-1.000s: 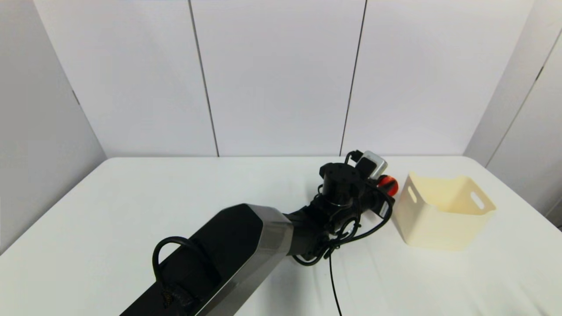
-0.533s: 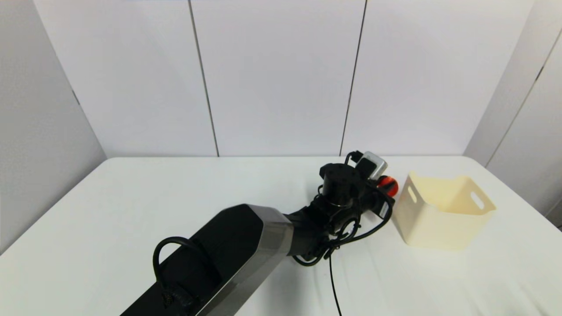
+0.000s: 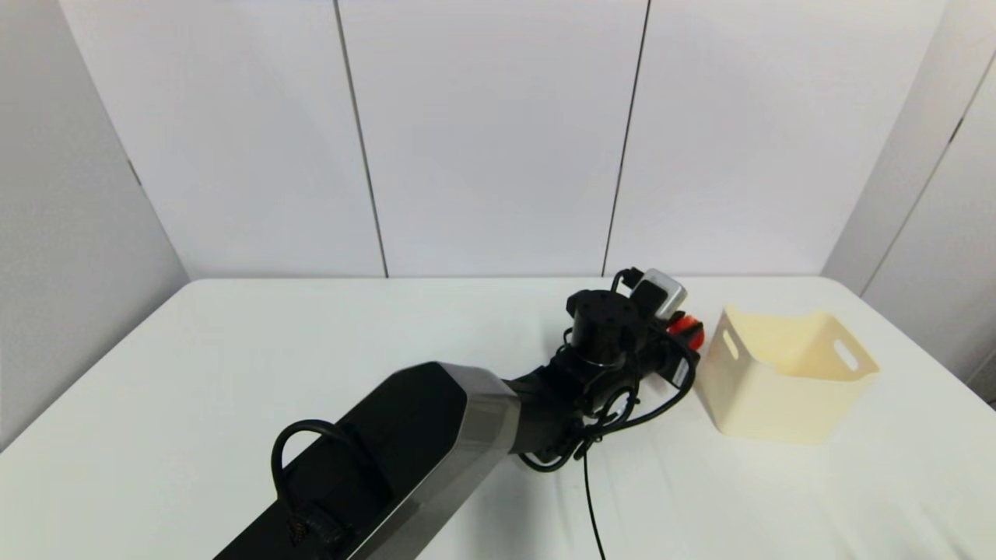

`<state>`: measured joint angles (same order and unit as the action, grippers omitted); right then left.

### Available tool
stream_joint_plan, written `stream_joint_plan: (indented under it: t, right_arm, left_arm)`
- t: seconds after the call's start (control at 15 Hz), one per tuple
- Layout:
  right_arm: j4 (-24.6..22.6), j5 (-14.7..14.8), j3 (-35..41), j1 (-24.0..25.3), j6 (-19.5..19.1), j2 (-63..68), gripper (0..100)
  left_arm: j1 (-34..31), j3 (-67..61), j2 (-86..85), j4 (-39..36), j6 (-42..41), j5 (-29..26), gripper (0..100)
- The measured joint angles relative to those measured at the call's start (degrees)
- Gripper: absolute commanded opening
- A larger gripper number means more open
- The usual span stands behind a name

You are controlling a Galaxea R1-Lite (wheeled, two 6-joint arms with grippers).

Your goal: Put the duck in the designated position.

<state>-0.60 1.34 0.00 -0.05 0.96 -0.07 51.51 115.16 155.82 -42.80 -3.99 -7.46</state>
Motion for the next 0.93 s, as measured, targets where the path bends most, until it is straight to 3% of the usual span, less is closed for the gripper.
stream_joint_plan:
  t: [0.6, 0.93]
  right_arm:
    - [0.02, -0.02, 0.00, -0.02, -0.02, 0.00, 100]
    - [0.02, -0.02, 0.00, -0.02, 0.00, 0.00, 100]
  left_arm:
    - [-0.51, -0.01, -0.28, 0.02, -0.12, 0.02, 100]
    - [-5.95, -0.04, -2.21, 0.09, -2.13, -0.04, 100]
